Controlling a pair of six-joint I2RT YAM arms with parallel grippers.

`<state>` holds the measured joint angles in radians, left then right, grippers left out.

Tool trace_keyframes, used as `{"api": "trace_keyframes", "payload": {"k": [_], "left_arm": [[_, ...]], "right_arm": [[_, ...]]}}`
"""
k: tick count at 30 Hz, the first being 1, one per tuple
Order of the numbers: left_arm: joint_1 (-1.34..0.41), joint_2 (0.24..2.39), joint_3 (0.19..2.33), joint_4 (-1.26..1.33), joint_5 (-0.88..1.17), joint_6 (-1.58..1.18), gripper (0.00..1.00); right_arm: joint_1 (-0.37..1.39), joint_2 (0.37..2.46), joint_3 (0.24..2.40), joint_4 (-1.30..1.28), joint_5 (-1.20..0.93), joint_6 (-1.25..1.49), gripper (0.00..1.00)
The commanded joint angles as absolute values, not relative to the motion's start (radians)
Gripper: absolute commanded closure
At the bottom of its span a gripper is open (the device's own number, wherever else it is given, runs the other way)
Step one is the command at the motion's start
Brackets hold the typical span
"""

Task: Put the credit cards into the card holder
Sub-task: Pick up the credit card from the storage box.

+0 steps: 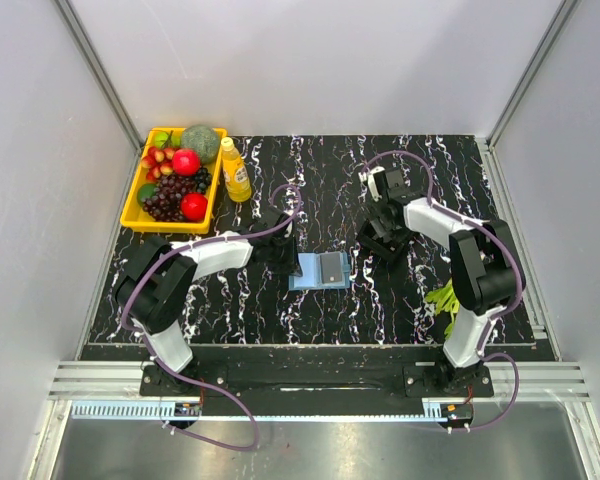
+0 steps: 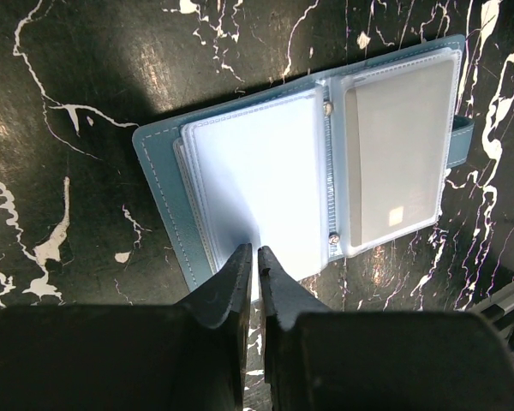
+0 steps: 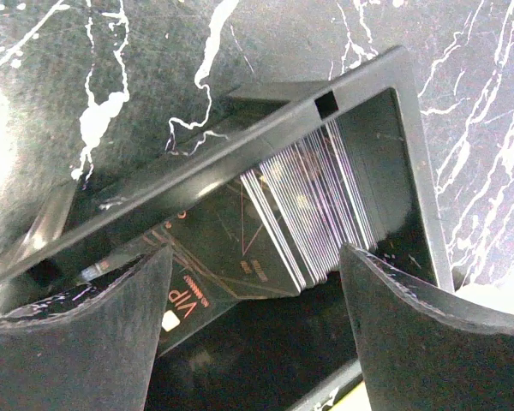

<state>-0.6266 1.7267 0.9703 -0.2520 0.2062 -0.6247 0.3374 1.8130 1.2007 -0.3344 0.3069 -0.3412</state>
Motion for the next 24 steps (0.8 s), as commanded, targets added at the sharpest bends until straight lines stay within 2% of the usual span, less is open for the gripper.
{"api": "trace_keyframes", "payload": {"k": [1, 6, 9, 11, 17, 18, 19, 24], "left_arm": [[-0.621, 1.687, 0.974, -0.224, 0.216, -0.621, 0.89], [-0.62, 1.695, 0.973, -0.222, 0.218, -0.626, 0.89], [-0.621, 1.693, 0.973, -0.225, 0.216, -0.623, 0.89], [-0.621, 1.692, 0.974, -0.229, 0.215, -0.621, 0.89], [-0.621, 1.7, 0.977, -0.23, 0.212, -0.623, 0.89], [-0.621, 1.701, 0.977, -0.23, 0.212, -0.623, 0.89], [-0.621, 1.704, 0.979, -0.23, 0.215, -0.624, 0.89], [-0.62, 1.713, 0.983, -0.23, 0.224, -0.623, 0.89]], "right_arm": [[0.334, 1.859, 1.238, -0.287, 0.362, -0.374, 0.16], [0.333, 1.893, 1.238, -0.279, 0.353, -0.357, 0.18], [0.334, 1.91, 1.246, -0.29, 0.387, -0.35, 0.23], [0.334, 1.905, 1.246, -0.29, 0.388, -0.341, 0.31], [0.334, 1.875, 1.253, -0.282, 0.371, -0.308, 0.47], [0.334, 1.87, 1.253, -0.282, 0.367, -0.308, 0.54], [0.334, 1.865, 1.253, -0.282, 0.37, -0.308, 0.58], [0.334, 1.853, 1.256, -0.282, 0.402, -0.31, 0.69]]}}
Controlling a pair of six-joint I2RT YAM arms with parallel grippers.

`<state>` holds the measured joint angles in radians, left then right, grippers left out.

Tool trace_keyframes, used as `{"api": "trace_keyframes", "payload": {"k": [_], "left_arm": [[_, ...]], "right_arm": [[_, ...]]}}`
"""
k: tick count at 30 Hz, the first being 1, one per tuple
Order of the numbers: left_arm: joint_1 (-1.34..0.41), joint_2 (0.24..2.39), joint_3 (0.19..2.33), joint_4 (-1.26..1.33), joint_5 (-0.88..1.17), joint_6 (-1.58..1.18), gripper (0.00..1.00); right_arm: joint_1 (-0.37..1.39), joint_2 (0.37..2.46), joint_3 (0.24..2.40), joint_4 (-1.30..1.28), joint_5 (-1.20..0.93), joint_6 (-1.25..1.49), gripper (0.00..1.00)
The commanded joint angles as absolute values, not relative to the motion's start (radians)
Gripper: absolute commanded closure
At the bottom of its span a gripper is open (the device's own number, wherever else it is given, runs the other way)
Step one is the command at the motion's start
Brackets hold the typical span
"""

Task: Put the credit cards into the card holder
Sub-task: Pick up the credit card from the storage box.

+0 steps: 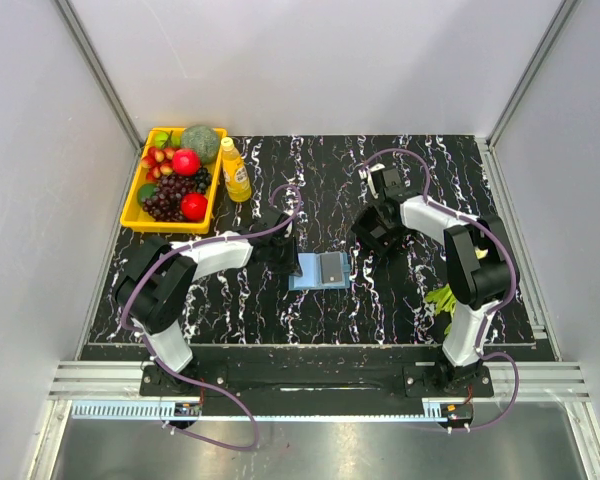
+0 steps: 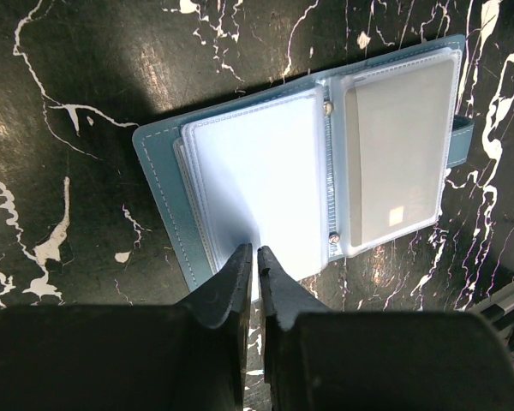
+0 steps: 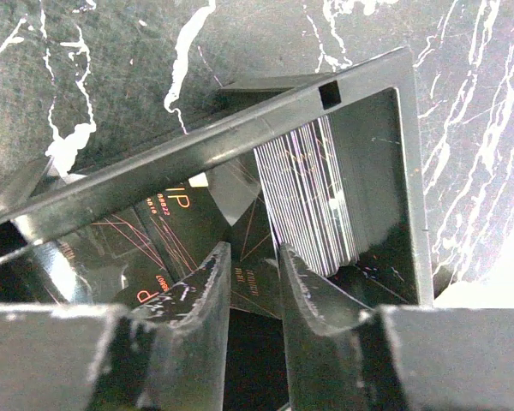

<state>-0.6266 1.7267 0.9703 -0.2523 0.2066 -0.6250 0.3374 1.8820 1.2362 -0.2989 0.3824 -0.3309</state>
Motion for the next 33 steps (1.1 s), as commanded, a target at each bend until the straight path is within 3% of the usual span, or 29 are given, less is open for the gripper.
{"api": "trace_keyframes", "payload": {"k": [1, 7, 10, 17, 33], "left_arm": [[-0.62, 1.715, 0.985, -0.23, 0.224, -0.621, 0.89], [-0.621, 1.723, 0.985, -0.232, 0.227, -0.621, 0.89], [-0.621, 1.721, 0.985, -0.232, 0.224, -0.621, 0.89], [-0.621, 1.727, 0.988, -0.232, 0.23, -0.621, 0.89], [-0.621, 1.73, 0.991, -0.239, 0.233, -0.62, 0.89]], "right_arm": [[0.334, 1.852, 1.255, -0.282, 0.394, -0.313, 0.7], [0.334, 1.865, 1.267, -0.291, 0.393, -0.308, 0.85], [0.334, 1.849, 1.272, -0.316, 0.358, -0.304, 1.0], [0.334, 1.787, 1.262, -0.357, 0.252, -0.29, 1.0], [0.333, 1.92, 1.336, -0.373, 0.284, -0.264, 0.96]]}}
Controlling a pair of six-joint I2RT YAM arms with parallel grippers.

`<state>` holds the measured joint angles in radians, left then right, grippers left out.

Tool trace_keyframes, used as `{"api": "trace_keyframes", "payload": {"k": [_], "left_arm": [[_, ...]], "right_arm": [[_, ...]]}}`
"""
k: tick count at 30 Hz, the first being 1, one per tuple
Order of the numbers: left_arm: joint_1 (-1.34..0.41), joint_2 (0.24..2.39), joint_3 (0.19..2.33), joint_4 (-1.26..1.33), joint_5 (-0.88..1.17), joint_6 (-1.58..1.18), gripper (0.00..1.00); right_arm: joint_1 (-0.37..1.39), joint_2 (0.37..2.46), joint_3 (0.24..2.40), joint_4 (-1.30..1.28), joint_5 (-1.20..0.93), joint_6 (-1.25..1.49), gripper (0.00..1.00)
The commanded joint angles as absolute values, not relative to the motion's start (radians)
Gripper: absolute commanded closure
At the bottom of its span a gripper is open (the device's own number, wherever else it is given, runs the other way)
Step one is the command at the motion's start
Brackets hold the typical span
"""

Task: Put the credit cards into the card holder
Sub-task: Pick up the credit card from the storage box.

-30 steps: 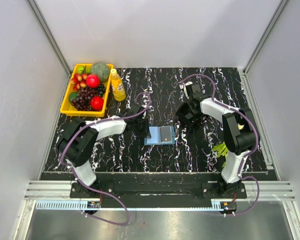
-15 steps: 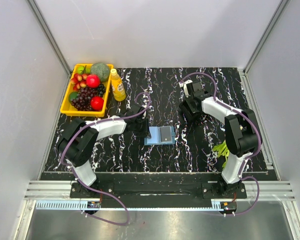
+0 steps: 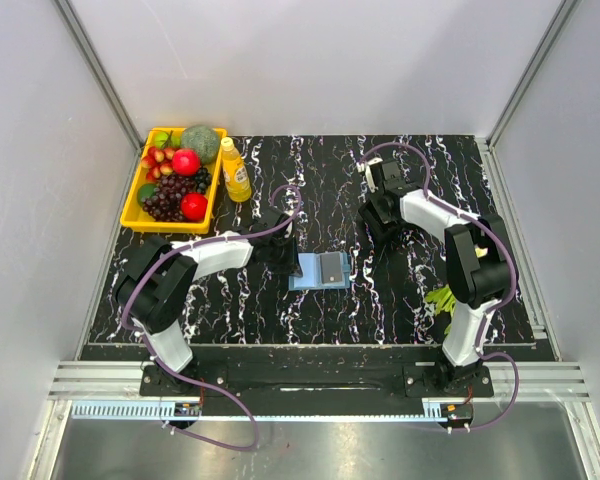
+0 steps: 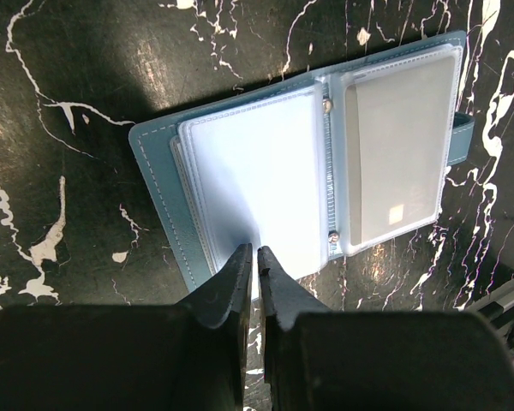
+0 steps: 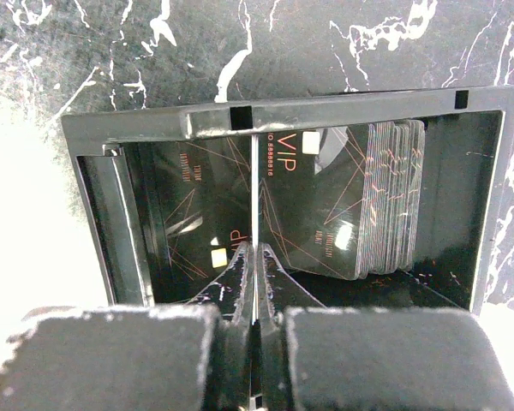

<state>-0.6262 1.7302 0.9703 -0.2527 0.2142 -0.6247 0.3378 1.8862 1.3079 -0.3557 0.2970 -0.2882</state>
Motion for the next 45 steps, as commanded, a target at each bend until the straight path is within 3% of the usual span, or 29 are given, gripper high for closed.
{"api": "trace_keyframes", "payload": {"k": [1, 17, 19, 22, 30, 38, 45], "left_arm": [[-0.621, 1.732, 0.992, -0.239, 0.235, -0.62, 0.89], [-0.62, 1.736, 0.997, -0.245, 0.235, -0.615, 0.89], [-0.62, 1.74, 0.997, -0.244, 0.235, -0.617, 0.89], [-0.621, 1.743, 1.0, -0.242, 0.239, -0.618, 0.89], [-0.62, 1.741, 0.999, -0.241, 0.239, -0.618, 0.89], [-0.62, 1.749, 1.003, -0.239, 0.242, -0.62, 0.89], [-0.621, 1.752, 1.005, -0.239, 0.247, -0.617, 0.89]], "right_arm": [[0.331, 1.928, 1.341, -0.374, 0.29, -0.259, 0.94], [0.31, 1.945, 1.367, -0.376, 0.367, -0.227, 0.85], [0.307, 1.944, 1.376, -0.38, 0.382, -0.224, 0.76], [0.302, 1.94, 1.387, -0.383, 0.368, -0.23, 0.74], [0.281, 1.954, 1.417, -0.39, 0.347, -0.222, 0.9], [0.262, 1.957, 1.442, -0.387, 0.397, -0.229, 0.81], [0.249, 1.965, 1.442, -0.387, 0.39, -0.219, 0.79]]}}
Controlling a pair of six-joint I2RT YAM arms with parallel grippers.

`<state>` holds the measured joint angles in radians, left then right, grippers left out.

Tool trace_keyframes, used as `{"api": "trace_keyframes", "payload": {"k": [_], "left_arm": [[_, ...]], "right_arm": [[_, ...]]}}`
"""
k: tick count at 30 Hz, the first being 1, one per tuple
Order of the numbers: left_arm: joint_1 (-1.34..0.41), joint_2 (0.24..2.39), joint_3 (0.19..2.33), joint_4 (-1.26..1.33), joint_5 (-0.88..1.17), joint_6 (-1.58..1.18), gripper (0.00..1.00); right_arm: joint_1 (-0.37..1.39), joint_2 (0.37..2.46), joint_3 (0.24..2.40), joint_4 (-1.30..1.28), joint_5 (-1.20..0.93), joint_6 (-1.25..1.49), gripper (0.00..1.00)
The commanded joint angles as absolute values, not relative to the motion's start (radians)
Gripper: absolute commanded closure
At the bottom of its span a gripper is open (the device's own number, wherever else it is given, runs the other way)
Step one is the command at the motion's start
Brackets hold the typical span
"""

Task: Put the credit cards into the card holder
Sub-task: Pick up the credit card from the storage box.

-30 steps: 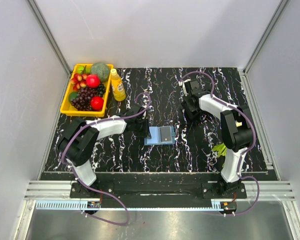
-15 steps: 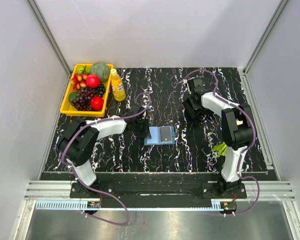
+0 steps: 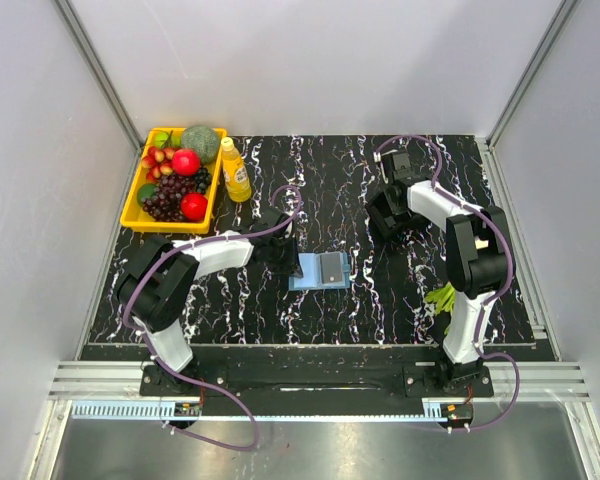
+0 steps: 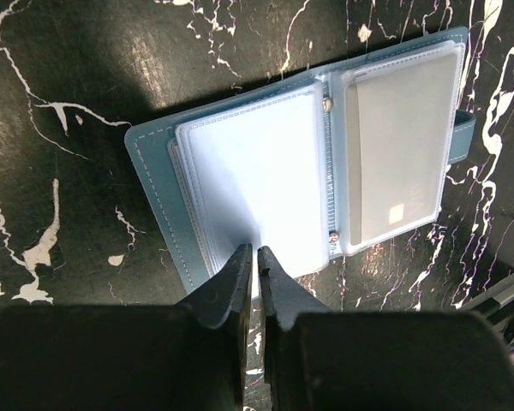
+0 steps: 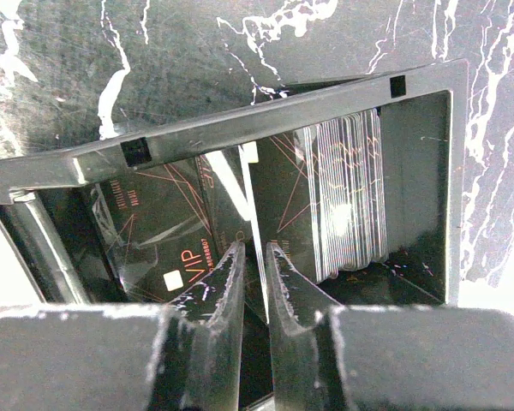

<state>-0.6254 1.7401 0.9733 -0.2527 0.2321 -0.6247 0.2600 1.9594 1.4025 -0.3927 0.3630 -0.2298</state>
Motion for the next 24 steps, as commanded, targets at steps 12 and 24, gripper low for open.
{"api": "trace_keyframes", "payload": {"k": [12, 24], "left_arm": [[-0.621, 1.758, 1.011, -0.245, 0.247, -0.615, 0.89], [-0.621, 1.767, 1.015, -0.244, 0.256, -0.615, 0.9]], "right_arm": [[0.247, 1.896, 1.453, -0.396, 0.296, -0.23, 1.0], [0.247, 1.775, 1.419, -0.433, 0.233, -0.201, 1.0]]}}
